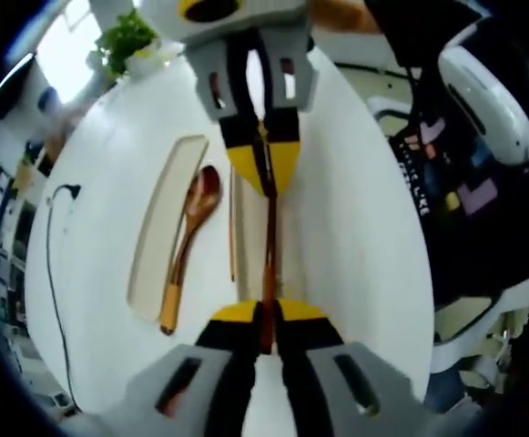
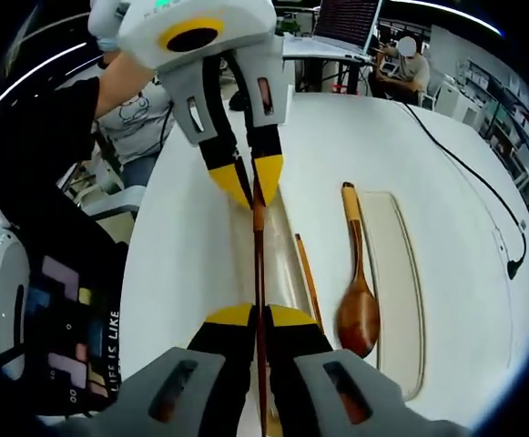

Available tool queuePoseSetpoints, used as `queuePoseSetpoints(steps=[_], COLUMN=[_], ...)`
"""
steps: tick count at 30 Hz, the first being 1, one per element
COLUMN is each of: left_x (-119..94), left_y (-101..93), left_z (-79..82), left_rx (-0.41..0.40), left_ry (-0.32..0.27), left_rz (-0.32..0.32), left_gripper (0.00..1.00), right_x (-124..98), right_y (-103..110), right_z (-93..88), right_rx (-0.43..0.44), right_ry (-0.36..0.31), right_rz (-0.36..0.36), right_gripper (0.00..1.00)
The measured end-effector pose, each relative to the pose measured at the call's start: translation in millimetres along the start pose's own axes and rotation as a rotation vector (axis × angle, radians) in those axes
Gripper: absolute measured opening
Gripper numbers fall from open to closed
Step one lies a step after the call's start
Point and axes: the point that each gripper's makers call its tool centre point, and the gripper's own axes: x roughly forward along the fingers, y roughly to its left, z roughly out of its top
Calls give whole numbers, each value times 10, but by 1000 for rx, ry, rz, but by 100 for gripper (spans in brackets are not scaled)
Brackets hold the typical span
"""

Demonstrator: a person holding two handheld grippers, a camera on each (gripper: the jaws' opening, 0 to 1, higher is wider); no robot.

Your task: Arrange the utensils inside the cutlery case until each visible utensil rests in its matching compartment.

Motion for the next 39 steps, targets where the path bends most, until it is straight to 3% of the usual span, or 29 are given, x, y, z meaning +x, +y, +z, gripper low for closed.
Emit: queuePoseSetpoints(steps=[28, 39], left_x=[64, 130], left_y=[-8, -1], left_z=[-96, -103], left_rx=[-39, -43], left_ry=[5, 5], left_rz=[-14, -11], left_gripper=[6, 6], right_x=[77, 106], right_y=[-34, -116], right_z=[20, -35], right_rx=[-7, -82], right_ry=[14, 27], right_rz=[20, -6], right_gripper=[2, 3])
